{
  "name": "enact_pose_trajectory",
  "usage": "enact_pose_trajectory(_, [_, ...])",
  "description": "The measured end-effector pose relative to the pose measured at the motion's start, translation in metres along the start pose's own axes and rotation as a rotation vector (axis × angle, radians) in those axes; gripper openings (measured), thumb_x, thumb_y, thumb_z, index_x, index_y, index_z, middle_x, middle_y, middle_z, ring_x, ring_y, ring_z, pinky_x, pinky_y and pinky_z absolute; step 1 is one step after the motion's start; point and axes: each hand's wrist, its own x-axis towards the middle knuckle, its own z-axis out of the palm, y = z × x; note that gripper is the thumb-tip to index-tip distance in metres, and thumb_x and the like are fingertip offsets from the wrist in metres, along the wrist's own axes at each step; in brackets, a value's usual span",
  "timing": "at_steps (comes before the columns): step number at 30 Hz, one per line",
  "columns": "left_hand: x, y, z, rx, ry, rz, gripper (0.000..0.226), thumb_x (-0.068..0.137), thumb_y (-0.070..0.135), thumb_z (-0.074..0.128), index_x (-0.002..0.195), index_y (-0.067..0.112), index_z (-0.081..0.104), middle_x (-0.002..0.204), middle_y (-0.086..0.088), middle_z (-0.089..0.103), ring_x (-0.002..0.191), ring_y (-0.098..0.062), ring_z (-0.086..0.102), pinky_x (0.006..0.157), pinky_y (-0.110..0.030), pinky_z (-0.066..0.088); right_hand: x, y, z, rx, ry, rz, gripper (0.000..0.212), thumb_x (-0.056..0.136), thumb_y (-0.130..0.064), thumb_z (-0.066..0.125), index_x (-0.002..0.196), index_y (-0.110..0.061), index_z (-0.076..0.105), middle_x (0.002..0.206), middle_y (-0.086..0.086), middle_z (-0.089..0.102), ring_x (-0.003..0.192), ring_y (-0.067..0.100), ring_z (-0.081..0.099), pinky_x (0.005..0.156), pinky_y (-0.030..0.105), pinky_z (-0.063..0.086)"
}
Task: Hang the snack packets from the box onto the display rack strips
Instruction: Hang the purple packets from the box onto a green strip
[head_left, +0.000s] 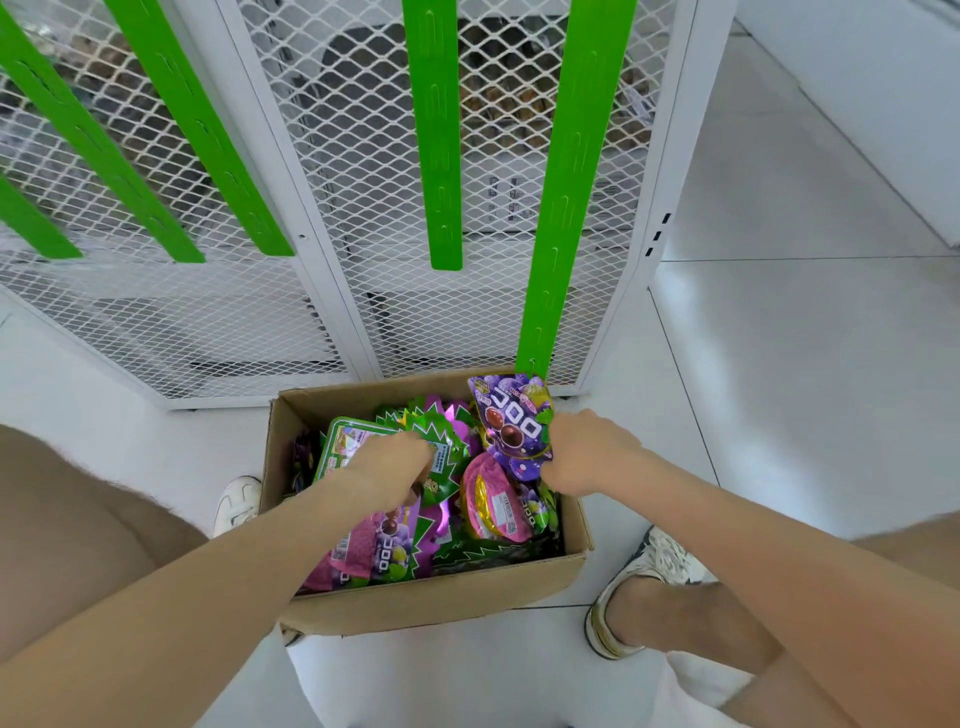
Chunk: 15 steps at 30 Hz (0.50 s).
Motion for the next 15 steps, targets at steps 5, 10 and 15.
enact_pose_trajectory(5, [0.000, -0.013, 0.000, -0.100, 0.005, -0.021, 0.028, 0.088, 0.014, 0.084, 0.113, 0.013, 0.070, 0.121, -0.009, 0.065, 0.103, -0.027, 0.068, 0.085, -0.034, 0.054, -0.003, -0.013, 0.002, -0.024, -0.085, -0.170, 0.044, 0.097, -0.022, 0.058, 0.060, -0.013, 0.036, 0.059, 0.005, 0.037, 0.052, 0.020, 0.036, 0.050, 0.028, 0.029])
enact_pose_trajectory(10, [-0.008, -0.015, 0.007, 0.065, 0.019, -0.030, 0.039, 0.092, 0.022, 0.080, 0.125, 0.020, 0.059, 0.117, -0.006, 0.070, 0.114, -0.029, 0.065, 0.099, -0.045, 0.046, -0.001, -0.012, 0.005, 0.001, -0.147, -0.286, 0.038, 0.098, -0.025, 0.057, 0.067, -0.005, 0.049, 0.060, 0.014, 0.042, 0.059, 0.032, 0.041, 0.061, 0.040, 0.039])
enact_pose_trajectory(15, [-0.013, -0.017, 0.002, -0.052, -0.066, 0.001, 0.027, 0.095, 0.017, 0.077, 0.117, 0.010, 0.064, 0.116, -0.010, 0.066, 0.099, -0.026, 0.062, 0.086, -0.036, 0.053, -0.012, -0.024, 0.006, -0.005, -0.271, -0.362, 0.041, 0.105, -0.028, 0.053, 0.128, 0.004, 0.063, 0.122, 0.022, 0.069, 0.111, 0.039, 0.065, 0.092, 0.040, 0.054])
